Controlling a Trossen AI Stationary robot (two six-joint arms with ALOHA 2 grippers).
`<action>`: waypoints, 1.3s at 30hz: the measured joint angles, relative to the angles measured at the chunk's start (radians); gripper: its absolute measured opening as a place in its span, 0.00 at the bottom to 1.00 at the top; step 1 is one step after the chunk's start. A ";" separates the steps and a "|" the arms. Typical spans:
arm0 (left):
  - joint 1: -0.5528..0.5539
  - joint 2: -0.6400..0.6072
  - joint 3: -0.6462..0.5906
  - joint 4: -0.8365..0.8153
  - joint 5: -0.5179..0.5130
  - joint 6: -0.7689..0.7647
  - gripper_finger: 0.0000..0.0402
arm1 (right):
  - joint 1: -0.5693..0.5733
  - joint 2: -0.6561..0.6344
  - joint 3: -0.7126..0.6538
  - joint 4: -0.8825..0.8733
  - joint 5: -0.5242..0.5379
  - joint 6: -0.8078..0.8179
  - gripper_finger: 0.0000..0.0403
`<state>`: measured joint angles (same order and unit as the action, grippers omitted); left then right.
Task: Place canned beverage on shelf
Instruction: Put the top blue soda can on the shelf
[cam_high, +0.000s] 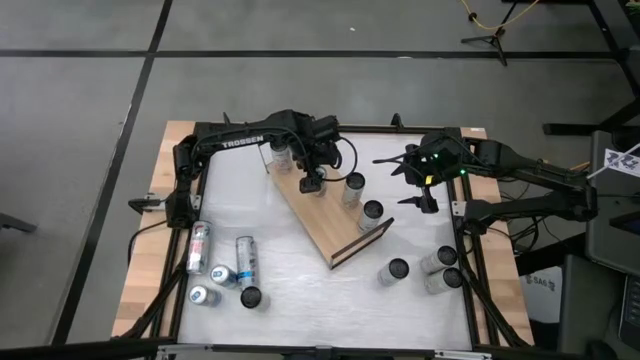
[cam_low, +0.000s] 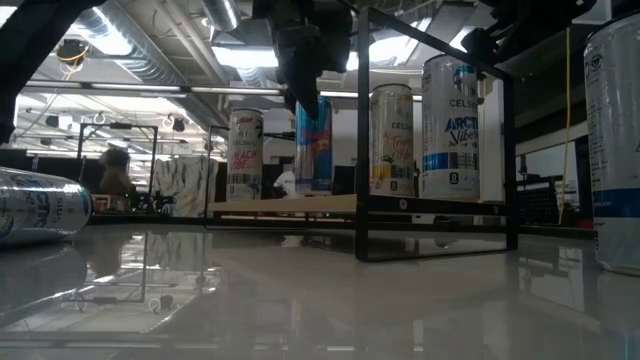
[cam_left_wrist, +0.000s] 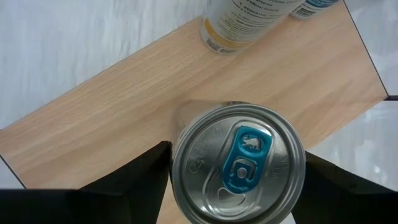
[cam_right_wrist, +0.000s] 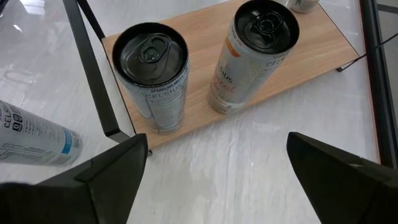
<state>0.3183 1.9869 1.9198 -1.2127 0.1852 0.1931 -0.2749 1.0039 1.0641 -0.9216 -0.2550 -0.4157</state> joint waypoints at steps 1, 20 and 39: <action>0.000 0.000 0.000 0.000 0.000 0.000 0.65 | 0.000 0.000 0.000 0.000 0.000 0.000 0.94; 0.000 0.000 -0.001 0.002 0.000 0.001 0.66 | 0.000 0.000 0.000 0.000 0.000 0.000 0.94; -0.001 0.000 -0.001 0.001 0.023 0.001 0.66 | 0.000 0.000 0.000 -0.001 0.000 0.000 0.94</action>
<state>0.3176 1.9867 1.9186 -1.2118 0.2079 0.1944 -0.2749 1.0037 1.0641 -0.9222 -0.2548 -0.4156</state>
